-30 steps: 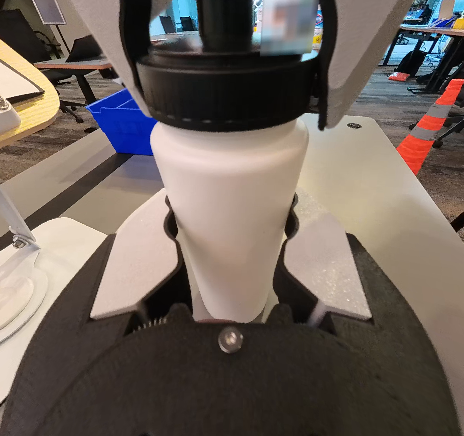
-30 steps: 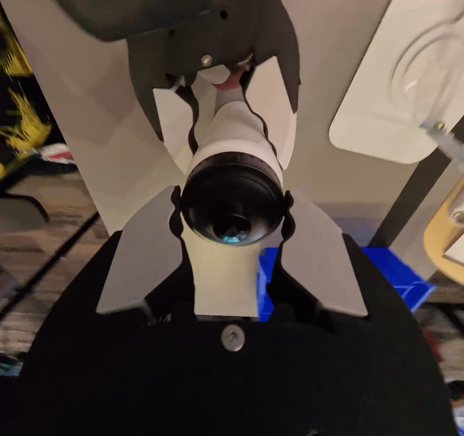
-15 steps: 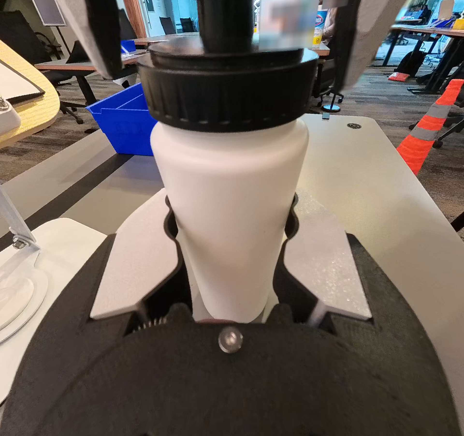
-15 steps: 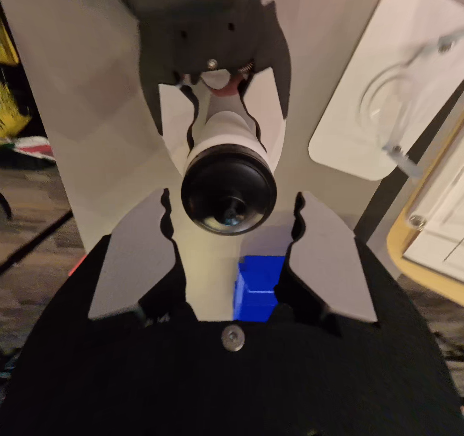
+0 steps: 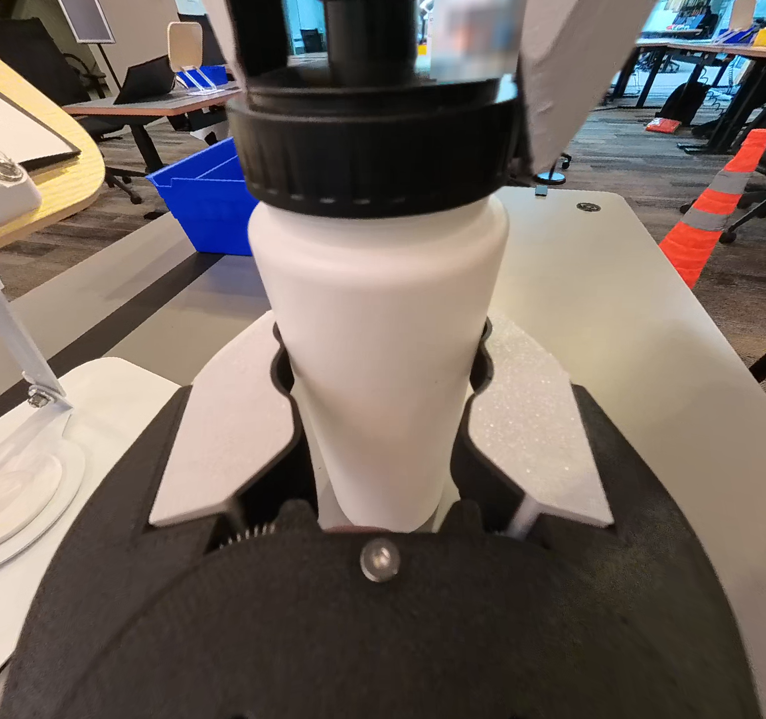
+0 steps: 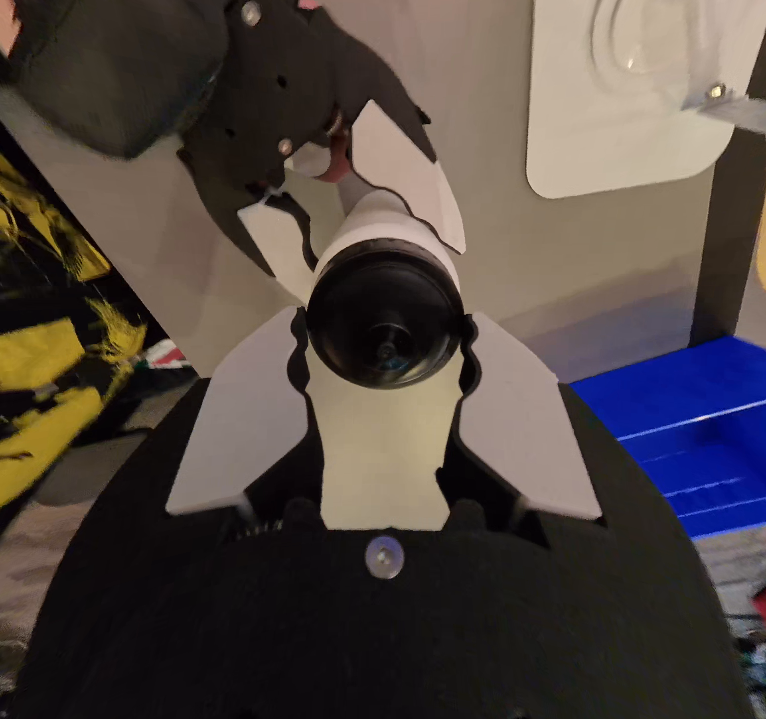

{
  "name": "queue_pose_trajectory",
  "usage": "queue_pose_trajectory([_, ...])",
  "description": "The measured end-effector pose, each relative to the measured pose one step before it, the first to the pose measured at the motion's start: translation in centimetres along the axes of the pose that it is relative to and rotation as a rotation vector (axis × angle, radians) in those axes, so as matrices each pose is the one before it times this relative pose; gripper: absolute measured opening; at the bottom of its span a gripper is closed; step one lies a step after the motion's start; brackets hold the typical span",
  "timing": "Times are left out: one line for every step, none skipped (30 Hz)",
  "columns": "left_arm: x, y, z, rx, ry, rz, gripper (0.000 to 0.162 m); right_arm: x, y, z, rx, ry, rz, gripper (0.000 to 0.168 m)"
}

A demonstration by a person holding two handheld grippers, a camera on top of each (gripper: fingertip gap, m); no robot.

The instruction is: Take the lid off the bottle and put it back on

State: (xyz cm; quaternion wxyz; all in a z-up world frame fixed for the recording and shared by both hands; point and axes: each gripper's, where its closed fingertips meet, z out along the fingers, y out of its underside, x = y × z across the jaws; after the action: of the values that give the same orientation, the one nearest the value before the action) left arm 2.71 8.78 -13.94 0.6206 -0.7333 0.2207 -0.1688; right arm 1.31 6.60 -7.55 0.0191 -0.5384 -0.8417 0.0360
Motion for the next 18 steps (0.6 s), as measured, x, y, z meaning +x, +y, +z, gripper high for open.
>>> queue_pose_trajectory([-0.004, 0.000, 0.024, -0.0004, -0.0011, -0.0005, 0.085, 0.209, 0.060, -0.135, 0.0018, 0.0039, -0.0415, 0.082])
queue_pose_trajectory([-0.005, -0.007, 0.020, 0.0002, -0.0016, -0.0005, 0.085, 0.124, -0.040, -0.244, 0.0041, 0.0000, -0.0459, 0.088])
queue_pose_trajectory([-0.004, -0.001, 0.001, 0.0001, -0.0001, 0.0003, 0.085, 0.014, -0.149, -0.313, 0.0068, 0.0046, -0.0673, 0.081])
queue_pose_trajectory([-0.016, 0.006, 0.014, -0.0007, -0.0013, 0.0015, 0.085, 0.227, -0.190, -0.291, 0.0054, 0.0228, -0.0646, 0.077])
queue_pose_trajectory([-0.005, -0.002, 0.027, -0.0012, -0.0021, 0.0001, 0.085, 0.095, -0.162, -0.190, -0.0016, 0.0142, -0.0512, 0.079])
queue_pose_trajectory([0.010, -0.001, 0.009, -0.0001, -0.0008, -0.0005, 0.085, -0.256, -0.045, -0.057, -0.0115, -0.0071, -0.0497, 0.074])
queue_pose_trajectory([0.024, -0.011, 0.001, 0.0018, 0.0017, -0.0007, 0.085, -0.255, 0.027, 0.028, -0.0156, -0.0066, -0.0530, 0.070])
queue_pose_trajectory([0.005, -0.003, 0.011, 0.0018, 0.0008, -0.0004, 0.085, -0.056, 0.065, 0.092, -0.0207, 0.0054, -0.0505, 0.070])
queue_pose_trajectory([0.002, -0.009, 0.025, 0.0004, -0.0001, -0.0007, 0.085, 0.020, 0.138, 0.172, -0.0235, 0.0059, -0.0396, 0.072])
queue_pose_trajectory([0.017, 0.004, 0.010, 0.0004, 0.0006, 0.0001, 0.085, -0.074, 0.196, 0.212, -0.0242, -0.0058, -0.0276, 0.072])
queue_pose_trajectory([0.011, -0.004, 0.009, 0.0011, 0.0006, -0.0004, 0.085, -0.121, 0.173, 0.225, -0.0213, -0.0101, -0.0217, 0.071])
queue_pose_trajectory([-0.001, -0.010, 0.013, 0.0007, 0.0002, -0.0003, 0.085, -0.120, 0.028, 0.160, -0.0072, -0.0101, -0.0159, 0.069])
queue_pose_trajectory([0.003, 0.006, -0.011, -0.0004, -0.0001, 0.0000, 0.085, -0.015, -0.017, 0.069, -0.0014, -0.0041, -0.0022, 0.070])
queue_pose_trajectory([-0.002, 0.009, -0.005, -0.0007, 0.0001, 0.0006, 0.085, -0.027, -0.027, -0.030, 0.0009, -0.0051, 0.0103, 0.070])
queue_pose_trajectory([-0.008, 0.001, 0.007, -0.0002, -0.0005, -0.0005, 0.085, -0.004, -0.017, -0.011, 0.0017, -0.0039, 0.0237, 0.070])
queue_pose_trajectory([-0.007, -0.011, 0.014, 0.0007, -0.0006, -0.0008, 0.085, -0.019, -0.034, -0.019, 0.0038, -0.0093, 0.0469, 0.070])
queue_pose_trajectory([-0.020, -0.003, 0.017, 0.0000, -0.0012, -0.0009, 0.085, -0.035, -0.007, -0.030, 0.0062, -0.0146, 0.0725, 0.070])
queue_pose_trajectory([-0.018, -0.003, 0.044, -0.0012, -0.0029, -0.0010, 0.085, 0.022, 0.043, -0.025, 0.0076, -0.0141, 0.0937, 0.070])
